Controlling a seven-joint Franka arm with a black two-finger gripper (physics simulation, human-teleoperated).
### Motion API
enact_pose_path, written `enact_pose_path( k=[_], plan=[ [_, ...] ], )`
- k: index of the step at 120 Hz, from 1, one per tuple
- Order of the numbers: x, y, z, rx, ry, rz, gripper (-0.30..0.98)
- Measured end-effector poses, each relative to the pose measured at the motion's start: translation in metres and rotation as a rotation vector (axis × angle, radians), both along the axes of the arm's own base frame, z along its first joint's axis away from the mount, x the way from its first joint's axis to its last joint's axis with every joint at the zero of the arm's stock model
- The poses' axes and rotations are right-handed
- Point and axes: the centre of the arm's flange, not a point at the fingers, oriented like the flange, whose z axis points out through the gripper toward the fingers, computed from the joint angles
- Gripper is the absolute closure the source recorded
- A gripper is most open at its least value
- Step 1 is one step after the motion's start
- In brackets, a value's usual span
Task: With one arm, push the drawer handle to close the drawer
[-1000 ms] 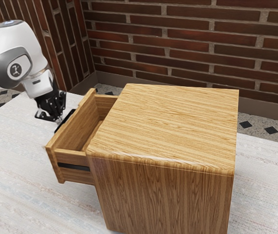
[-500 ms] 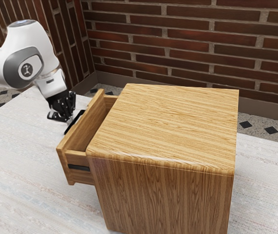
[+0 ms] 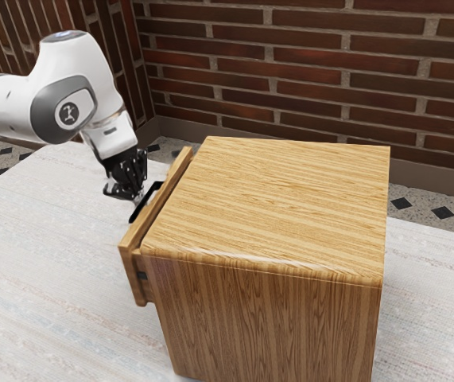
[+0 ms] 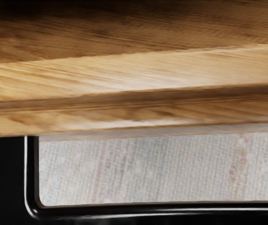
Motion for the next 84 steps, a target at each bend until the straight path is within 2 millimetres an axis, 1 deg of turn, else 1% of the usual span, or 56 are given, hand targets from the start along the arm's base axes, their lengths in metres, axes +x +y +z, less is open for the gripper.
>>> enact_pose_path(
  k=[36, 72, 84],
  plan=[
    [0.006, -0.024, 0.001, -0.001, 0.000, 0.004, 0.79],
    [0.008, -0.042, 0.005, -0.008, -0.005, 0.016, 0.78],
    [0.008, -0.044, 0.005, -0.014, -0.004, 0.024, 0.79]
  ],
)
